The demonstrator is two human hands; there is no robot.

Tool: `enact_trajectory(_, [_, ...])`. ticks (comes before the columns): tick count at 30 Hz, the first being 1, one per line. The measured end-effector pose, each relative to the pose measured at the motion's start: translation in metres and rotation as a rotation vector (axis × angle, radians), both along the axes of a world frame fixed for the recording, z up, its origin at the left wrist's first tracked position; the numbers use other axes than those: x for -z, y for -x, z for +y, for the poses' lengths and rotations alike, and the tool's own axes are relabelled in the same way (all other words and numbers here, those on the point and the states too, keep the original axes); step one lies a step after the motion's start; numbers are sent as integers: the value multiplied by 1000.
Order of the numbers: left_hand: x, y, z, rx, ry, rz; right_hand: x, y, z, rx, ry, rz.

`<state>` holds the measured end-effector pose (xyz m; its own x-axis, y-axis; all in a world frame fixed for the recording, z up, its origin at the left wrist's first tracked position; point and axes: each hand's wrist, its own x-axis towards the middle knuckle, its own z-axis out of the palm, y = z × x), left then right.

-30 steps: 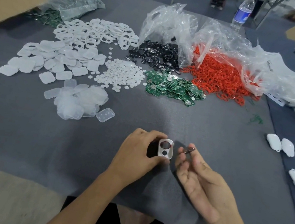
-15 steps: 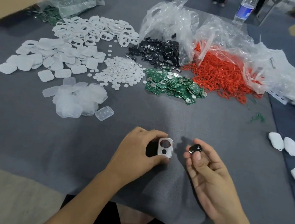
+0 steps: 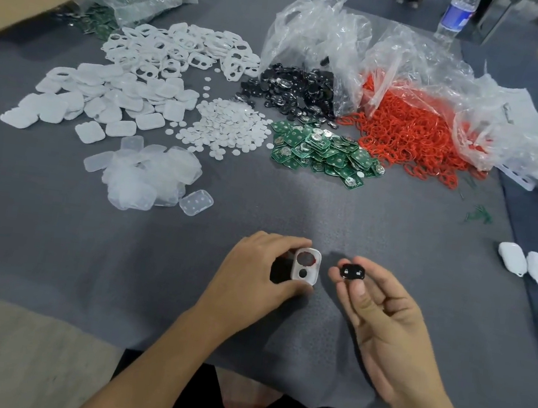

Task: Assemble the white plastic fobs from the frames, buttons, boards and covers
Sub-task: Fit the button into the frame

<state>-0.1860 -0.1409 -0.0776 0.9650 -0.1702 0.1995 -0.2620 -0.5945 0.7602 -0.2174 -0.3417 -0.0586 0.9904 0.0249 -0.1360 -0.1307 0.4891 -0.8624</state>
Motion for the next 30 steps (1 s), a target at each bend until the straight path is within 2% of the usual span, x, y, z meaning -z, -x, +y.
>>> enact_trajectory(5, [1, -1, -1, -9, -19, -3, -3, -10, 8, 86, 835, -331])
enact_trajectory(8, [2, -3, -1, 9, -26, -11, -4, -20, 14, 8, 1159, -537])
enact_trajectory(11, [1, -3, -2, 14, -15, -14, -7, -30, 15, -65, 1356, -572])
enact_trajectory(15, [2, -3, -1, 9, -16, -4, -11, -39, 17, -119, 1435, -669])
enact_trajectory(23, [3, -5, -1, 8, -32, 13, -17, -47, 25, -152, 1514, -669])
enact_trajectory(25, [3, -5, -1, 7, -34, 17, -20, -50, 26, -139, 1521, -616])
enact_trajectory(30, [2, -6, -1, 2, -42, 31, -30, -59, 32, -182, 1466, -271])
